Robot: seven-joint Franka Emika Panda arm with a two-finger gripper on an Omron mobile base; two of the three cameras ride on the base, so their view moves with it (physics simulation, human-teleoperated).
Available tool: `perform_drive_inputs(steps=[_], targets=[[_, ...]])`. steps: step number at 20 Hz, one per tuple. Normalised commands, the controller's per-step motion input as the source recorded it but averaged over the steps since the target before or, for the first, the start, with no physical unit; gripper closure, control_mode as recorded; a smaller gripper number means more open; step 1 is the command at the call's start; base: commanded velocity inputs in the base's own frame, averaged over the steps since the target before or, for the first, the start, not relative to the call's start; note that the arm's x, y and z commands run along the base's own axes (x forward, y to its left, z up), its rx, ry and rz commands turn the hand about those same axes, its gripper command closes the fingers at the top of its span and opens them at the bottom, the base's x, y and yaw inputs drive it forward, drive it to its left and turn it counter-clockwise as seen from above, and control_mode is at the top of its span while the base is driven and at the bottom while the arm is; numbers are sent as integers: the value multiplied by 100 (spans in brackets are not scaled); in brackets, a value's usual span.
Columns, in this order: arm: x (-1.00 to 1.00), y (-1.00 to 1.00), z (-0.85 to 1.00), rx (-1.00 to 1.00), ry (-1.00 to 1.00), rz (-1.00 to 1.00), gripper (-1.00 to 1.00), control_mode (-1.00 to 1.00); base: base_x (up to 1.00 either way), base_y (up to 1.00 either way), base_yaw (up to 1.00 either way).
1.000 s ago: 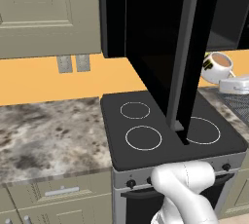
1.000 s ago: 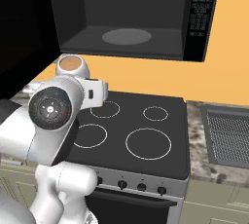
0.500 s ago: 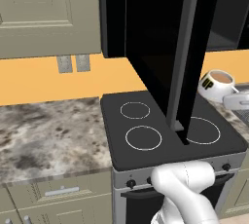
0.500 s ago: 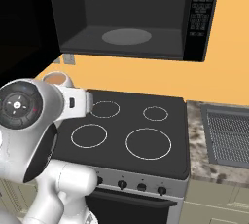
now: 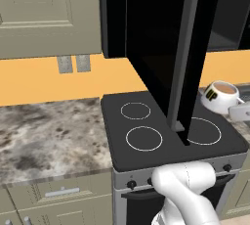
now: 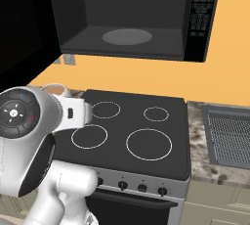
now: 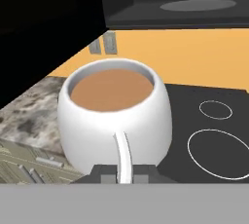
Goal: Pick the cup of tea, navigate to the dining table, and place it on the saucer.
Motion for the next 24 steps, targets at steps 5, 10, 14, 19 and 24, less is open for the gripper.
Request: perform_drive_inputs(steps=[5, 10, 14, 19, 24], targets=[[0, 0, -27, 0, 0, 0, 100, -100, 0, 0, 0], [0, 0, 0, 0, 0, 0, 100, -100, 0, 0, 0], [0, 0, 0, 0, 1, 0, 100, -100, 0, 0, 0], [0, 0, 0, 0, 0, 0, 100, 100, 0, 0, 0], [0, 0, 0, 0, 0, 0, 100, 100, -18, 0, 0]])
